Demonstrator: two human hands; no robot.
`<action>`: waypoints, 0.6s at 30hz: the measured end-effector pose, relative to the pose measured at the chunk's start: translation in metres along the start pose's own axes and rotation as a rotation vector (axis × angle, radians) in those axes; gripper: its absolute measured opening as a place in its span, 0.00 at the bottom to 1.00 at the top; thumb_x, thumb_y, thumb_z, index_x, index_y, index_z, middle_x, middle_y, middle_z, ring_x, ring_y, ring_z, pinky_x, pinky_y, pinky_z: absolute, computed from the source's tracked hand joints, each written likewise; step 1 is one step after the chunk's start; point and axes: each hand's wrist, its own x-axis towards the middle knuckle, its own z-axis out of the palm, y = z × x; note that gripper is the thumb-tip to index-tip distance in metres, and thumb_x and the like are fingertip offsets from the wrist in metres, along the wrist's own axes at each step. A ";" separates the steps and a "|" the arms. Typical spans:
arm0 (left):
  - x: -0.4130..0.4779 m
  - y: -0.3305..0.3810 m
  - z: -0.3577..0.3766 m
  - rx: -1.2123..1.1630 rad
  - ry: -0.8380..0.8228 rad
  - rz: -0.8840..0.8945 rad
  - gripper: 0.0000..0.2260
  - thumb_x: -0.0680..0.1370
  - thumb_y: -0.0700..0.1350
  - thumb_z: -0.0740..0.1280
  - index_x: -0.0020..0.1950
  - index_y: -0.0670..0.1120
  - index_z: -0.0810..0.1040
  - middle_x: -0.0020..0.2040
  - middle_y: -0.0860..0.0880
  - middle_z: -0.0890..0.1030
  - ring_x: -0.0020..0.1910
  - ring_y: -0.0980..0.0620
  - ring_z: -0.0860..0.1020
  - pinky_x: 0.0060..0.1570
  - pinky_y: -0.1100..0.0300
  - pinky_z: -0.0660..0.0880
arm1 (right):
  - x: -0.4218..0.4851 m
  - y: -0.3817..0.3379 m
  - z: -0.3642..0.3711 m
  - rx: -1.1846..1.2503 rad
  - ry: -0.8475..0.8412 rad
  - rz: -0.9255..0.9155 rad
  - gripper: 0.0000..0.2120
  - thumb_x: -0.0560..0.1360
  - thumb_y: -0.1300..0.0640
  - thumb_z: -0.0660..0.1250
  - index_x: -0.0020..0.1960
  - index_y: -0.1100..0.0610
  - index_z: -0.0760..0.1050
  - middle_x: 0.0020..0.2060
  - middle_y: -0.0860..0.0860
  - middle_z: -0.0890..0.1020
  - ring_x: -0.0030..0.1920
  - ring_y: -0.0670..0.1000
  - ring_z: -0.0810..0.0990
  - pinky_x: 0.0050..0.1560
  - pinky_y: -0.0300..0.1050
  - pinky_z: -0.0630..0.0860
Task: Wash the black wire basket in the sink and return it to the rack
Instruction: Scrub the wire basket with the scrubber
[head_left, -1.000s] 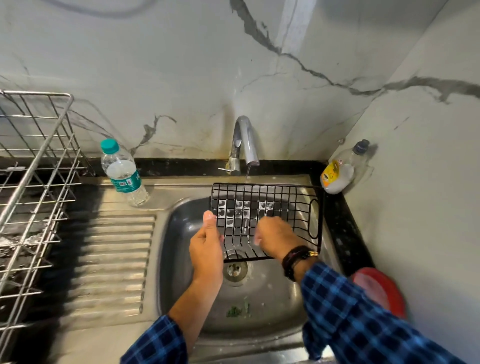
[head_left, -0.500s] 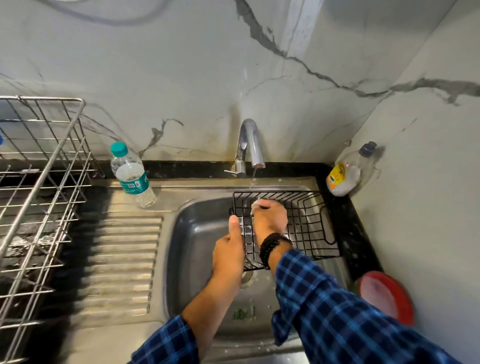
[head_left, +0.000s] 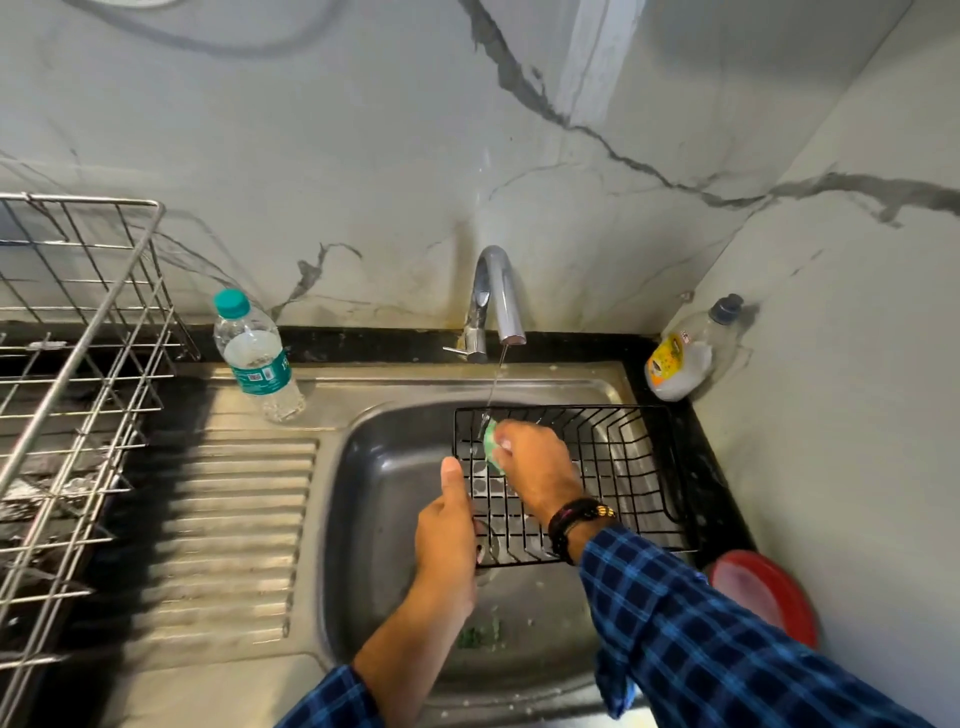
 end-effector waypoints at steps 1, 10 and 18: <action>0.001 0.000 -0.001 -0.010 -0.002 -0.026 0.26 0.80 0.67 0.55 0.41 0.46 0.77 0.36 0.49 0.72 0.38 0.49 0.71 0.43 0.50 0.71 | -0.001 0.007 -0.002 -0.042 0.000 0.039 0.07 0.82 0.54 0.63 0.57 0.54 0.77 0.52 0.50 0.82 0.50 0.49 0.80 0.56 0.45 0.79; -0.001 -0.004 -0.013 0.038 -0.072 -0.262 0.27 0.79 0.67 0.55 0.37 0.45 0.72 0.36 0.47 0.69 0.39 0.49 0.70 0.55 0.35 0.75 | 0.004 0.033 -0.018 0.309 0.224 0.683 0.09 0.77 0.61 0.69 0.55 0.65 0.79 0.48 0.58 0.85 0.48 0.58 0.85 0.45 0.44 0.81; -0.003 -0.006 -0.003 0.039 -0.191 -0.275 0.31 0.78 0.70 0.52 0.59 0.46 0.79 0.58 0.45 0.83 0.57 0.43 0.79 0.59 0.32 0.74 | -0.001 -0.035 0.034 0.444 0.029 0.481 0.06 0.78 0.61 0.66 0.50 0.59 0.82 0.46 0.53 0.85 0.45 0.49 0.83 0.36 0.34 0.75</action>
